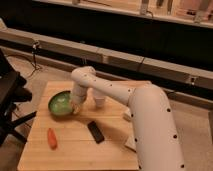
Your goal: Drag the ceramic bowl in a circle
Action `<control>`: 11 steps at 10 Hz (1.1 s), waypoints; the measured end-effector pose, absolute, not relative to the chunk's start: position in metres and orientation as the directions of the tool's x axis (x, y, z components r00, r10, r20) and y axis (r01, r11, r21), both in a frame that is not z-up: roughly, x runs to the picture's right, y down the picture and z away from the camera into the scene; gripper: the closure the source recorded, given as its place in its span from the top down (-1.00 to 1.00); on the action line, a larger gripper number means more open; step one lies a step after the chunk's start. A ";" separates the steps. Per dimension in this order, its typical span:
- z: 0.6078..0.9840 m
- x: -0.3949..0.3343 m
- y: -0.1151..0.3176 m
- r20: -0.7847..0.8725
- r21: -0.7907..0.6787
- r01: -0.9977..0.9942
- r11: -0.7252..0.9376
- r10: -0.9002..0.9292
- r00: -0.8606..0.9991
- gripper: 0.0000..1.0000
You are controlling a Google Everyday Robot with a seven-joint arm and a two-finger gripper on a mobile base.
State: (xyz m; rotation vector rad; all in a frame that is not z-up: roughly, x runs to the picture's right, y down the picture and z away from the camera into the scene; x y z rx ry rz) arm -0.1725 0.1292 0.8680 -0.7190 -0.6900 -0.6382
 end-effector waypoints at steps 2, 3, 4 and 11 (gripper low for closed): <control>0.868 -0.165 0.126 0.740 -0.382 0.707 0.595 -0.262 0.620 -1.00; 0.870 -0.156 0.122 0.737 -0.392 0.698 0.599 -0.250 0.628 -1.00; 0.870 -0.146 0.119 0.733 -0.404 0.686 0.605 -0.235 0.638 -1.00; 0.865 -0.128 0.120 0.725 -0.454 0.649 0.611 -0.170 0.667 -1.00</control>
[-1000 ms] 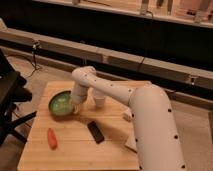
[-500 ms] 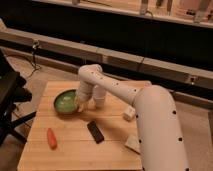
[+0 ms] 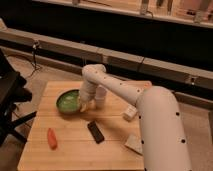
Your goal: Drag the ceramic bowl in a circle
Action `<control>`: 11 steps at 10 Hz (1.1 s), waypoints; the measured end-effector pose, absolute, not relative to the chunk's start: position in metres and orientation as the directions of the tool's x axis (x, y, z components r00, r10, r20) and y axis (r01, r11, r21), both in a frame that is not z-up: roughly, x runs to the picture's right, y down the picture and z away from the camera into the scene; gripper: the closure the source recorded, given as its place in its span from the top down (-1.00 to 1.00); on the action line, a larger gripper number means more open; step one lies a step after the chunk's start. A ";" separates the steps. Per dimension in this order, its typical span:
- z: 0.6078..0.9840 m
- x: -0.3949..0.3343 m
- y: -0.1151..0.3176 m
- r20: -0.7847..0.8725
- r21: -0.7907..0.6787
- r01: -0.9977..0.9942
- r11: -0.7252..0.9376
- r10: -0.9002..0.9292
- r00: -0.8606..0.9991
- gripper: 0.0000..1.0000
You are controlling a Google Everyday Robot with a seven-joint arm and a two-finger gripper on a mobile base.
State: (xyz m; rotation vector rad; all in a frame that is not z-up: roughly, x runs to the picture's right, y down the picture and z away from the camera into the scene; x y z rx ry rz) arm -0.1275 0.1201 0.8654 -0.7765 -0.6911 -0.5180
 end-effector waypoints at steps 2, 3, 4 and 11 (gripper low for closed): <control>0.863 -0.118 0.121 0.721 -0.470 0.638 0.610 -0.151 0.676 -1.00; 0.862 -0.112 0.121 0.718 -0.477 0.633 0.609 -0.145 0.681 -1.00; 0.861 -0.107 0.121 0.715 -0.483 0.629 0.609 -0.140 0.684 -1.00; 0.856 -0.084 0.122 0.711 -0.505 0.623 0.597 -0.122 0.693 -1.00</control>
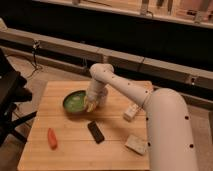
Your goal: Drag the ceramic bowl in a circle
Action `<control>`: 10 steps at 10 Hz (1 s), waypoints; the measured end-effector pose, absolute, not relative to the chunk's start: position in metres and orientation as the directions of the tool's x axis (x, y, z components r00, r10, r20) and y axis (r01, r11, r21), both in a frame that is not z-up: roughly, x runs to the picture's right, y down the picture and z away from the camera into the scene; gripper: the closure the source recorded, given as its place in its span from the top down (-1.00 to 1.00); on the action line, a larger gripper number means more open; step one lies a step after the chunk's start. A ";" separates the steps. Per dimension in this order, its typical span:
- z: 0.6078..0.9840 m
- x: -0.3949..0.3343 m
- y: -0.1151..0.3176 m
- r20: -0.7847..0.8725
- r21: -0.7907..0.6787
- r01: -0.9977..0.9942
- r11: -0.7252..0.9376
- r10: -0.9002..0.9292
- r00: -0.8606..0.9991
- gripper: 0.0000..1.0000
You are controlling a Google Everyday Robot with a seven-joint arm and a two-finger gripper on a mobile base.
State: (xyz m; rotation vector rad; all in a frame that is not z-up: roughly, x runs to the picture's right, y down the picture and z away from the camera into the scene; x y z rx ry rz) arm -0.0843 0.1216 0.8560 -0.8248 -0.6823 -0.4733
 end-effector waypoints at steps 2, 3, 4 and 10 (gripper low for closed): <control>0.853 -0.078 0.122 0.706 -0.514 0.617 0.596 -0.115 0.699 -1.00; 0.853 -0.068 0.122 0.702 -0.521 0.611 0.596 -0.109 0.704 -1.00; 0.852 -0.066 0.122 0.701 -0.523 0.612 0.593 -0.109 0.705 -1.00; 0.852 -0.060 0.120 0.698 -0.533 0.616 0.580 -0.110 0.708 -1.00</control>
